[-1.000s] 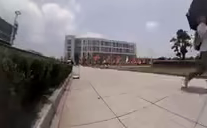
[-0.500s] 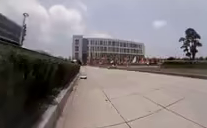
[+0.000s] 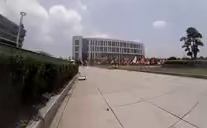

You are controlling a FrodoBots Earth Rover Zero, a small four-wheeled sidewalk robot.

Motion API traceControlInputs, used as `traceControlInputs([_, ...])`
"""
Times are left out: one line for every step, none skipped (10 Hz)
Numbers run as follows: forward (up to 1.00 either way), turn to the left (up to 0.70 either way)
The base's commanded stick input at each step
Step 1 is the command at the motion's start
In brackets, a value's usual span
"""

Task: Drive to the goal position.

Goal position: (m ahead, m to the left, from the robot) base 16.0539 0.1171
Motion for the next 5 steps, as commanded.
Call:
traceControlInputs([0.7,0.0])
traceControlInputs([0.7,0.0])
traceControlInputs([0.7,0.0])
traceControlInputs([0.7,0.0])
traceControlInputs([0.7,0.0])
